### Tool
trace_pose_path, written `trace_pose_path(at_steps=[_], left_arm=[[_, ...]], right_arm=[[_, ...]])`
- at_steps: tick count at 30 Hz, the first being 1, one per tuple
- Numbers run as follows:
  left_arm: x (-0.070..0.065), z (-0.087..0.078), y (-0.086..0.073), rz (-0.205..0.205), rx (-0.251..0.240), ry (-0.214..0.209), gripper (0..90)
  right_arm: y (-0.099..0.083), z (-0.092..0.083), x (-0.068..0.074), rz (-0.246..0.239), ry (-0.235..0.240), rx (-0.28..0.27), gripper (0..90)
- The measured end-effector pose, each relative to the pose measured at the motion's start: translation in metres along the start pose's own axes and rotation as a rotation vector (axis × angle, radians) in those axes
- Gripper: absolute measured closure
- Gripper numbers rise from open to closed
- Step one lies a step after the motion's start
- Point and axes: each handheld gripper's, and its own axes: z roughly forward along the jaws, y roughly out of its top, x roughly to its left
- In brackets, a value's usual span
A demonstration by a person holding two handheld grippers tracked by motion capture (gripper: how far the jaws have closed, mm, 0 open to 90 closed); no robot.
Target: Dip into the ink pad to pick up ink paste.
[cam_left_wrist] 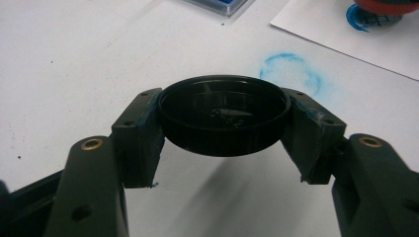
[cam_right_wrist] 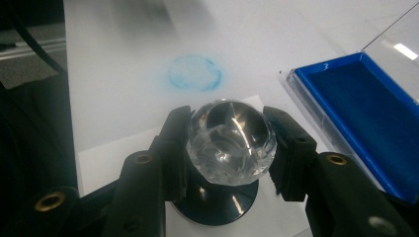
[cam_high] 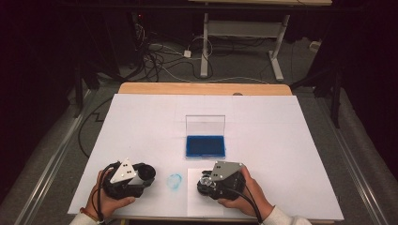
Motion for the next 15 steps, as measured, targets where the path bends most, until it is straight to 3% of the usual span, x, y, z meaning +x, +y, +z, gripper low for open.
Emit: trace_pose_path(at_steps=[15], left_arm=[[0.0001, 0.0008, 0.0, 0.002, 0.005, -0.003, 36.6]], right_arm=[[-0.0041, 0.0099, 0.0018, -0.014, 0.023, 0.028, 56.9]])
